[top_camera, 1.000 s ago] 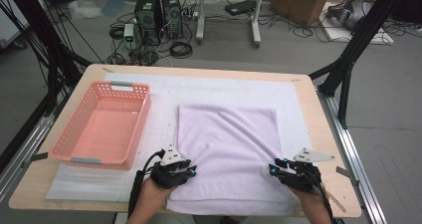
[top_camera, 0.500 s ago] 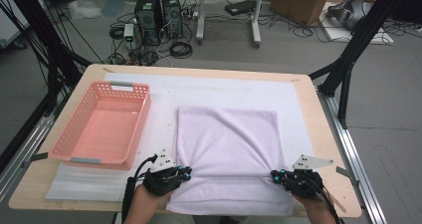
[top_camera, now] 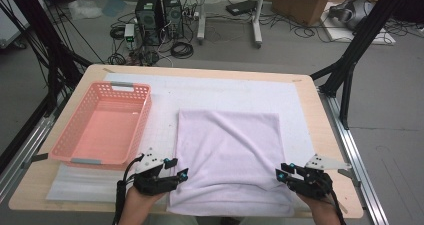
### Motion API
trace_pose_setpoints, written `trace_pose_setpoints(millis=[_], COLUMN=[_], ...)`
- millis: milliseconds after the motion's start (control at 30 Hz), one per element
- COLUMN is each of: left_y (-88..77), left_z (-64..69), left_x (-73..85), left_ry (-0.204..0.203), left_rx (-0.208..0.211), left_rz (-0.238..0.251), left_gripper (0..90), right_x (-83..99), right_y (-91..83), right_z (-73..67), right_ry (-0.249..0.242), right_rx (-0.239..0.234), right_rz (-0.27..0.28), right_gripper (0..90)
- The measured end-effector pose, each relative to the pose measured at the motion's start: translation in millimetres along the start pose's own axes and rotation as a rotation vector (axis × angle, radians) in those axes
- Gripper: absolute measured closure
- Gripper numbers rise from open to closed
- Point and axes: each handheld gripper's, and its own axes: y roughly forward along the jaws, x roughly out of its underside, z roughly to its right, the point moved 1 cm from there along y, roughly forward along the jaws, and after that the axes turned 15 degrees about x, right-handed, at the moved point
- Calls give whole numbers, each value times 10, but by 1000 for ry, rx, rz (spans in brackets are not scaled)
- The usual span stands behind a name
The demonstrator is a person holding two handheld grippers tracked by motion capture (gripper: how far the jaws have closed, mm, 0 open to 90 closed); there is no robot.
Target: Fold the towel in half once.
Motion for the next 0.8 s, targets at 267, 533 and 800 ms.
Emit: trace_pose_setpoints(millis=[267,533,800], left_y=[61,257,564], left_z=[-289,-534,-925], left_x=[-103,-287,-467], left_ry=[-21,-25,-11], left_rx=[-84,-118,-248], left_rz=[19,1,-80], left_gripper=[448,491,642], right_x=[-74,-193,-396], right_y=[141,216,749], right_z=[144,306,520], right_ry=[9,24,-2], right_rx=[81,143,169], right_rz=[27,31,-37], right_gripper=[605,580,653])
